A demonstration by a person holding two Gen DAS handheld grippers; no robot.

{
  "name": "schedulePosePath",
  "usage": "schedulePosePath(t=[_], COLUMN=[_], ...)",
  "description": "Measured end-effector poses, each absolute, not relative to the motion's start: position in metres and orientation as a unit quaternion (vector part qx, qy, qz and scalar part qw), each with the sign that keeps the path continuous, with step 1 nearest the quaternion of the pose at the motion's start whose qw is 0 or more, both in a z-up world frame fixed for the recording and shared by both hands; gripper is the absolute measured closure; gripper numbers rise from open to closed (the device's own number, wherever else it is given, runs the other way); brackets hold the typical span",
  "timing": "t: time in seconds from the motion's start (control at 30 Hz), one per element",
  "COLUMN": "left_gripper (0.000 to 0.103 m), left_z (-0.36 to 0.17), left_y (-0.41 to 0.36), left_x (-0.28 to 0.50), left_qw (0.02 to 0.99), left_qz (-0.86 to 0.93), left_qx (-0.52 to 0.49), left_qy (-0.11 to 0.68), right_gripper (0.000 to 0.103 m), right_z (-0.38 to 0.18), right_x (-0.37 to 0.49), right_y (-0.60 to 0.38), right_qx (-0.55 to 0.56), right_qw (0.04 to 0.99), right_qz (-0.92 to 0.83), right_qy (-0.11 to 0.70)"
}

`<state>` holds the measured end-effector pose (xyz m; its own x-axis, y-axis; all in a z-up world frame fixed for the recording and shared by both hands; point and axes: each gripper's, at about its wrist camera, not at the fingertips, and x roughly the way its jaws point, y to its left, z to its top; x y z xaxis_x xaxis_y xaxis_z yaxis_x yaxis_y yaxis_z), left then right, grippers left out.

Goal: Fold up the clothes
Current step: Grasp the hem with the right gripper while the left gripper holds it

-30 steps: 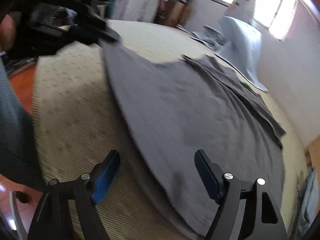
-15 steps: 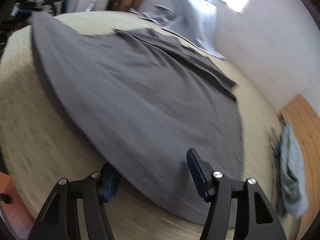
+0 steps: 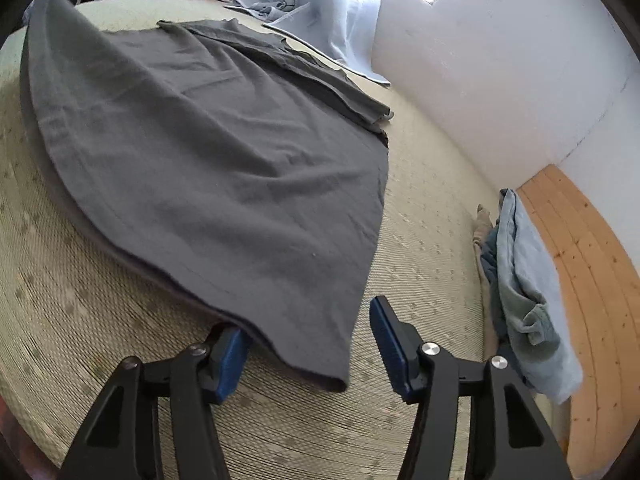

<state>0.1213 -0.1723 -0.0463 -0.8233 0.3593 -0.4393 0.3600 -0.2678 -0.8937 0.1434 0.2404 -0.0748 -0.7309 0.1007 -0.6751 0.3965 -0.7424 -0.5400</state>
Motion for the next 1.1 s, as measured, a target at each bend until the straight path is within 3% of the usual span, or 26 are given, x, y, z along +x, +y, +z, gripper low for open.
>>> schedulePosePath(t=[0.4, 0.57, 0.83, 0.9, 0.97, 1.1], left_gripper=[0.101, 0.101, 0.101, 0.101, 0.101, 0.101], left_z=[-0.050, -0.053, -0.046, -0.046, -0.047, -0.047], left_y=[-0.170, -0.168, -0.164, -0.163, -0.163, -0.162], left_x=[0.124, 0.125, 0.117, 0.117, 0.117, 0.117], left_qw=[0.016, 0.019, 0.016, 0.017, 0.017, 0.018], left_qz=[-0.734, -0.729, -0.736, -0.736, -0.736, -0.735], left_qx=[0.309, 0.322, 0.328, 0.330, 0.331, 0.333], left_qy=[0.604, 0.604, 0.591, 0.591, 0.591, 0.590], right_gripper=[0.045, 0.038, 0.039, 0.048, 0.069, 0.087], right_z=[-0.077, -0.085, -0.086, -0.088, -0.094, -0.097], right_x=[0.164, 0.177, 0.180, 0.179, 0.179, 0.181], right_y=[0.247, 0.250, 0.245, 0.246, 0.246, 0.242], right_qx=[0.322, 0.272, 0.254, 0.259, 0.267, 0.271], right_qw=[0.099, 0.098, 0.119, 0.124, 0.132, 0.139], right_qz=[-0.857, -0.844, -0.827, -0.819, -0.810, -0.804], right_qy=[0.390, 0.452, 0.487, 0.497, 0.506, 0.511])
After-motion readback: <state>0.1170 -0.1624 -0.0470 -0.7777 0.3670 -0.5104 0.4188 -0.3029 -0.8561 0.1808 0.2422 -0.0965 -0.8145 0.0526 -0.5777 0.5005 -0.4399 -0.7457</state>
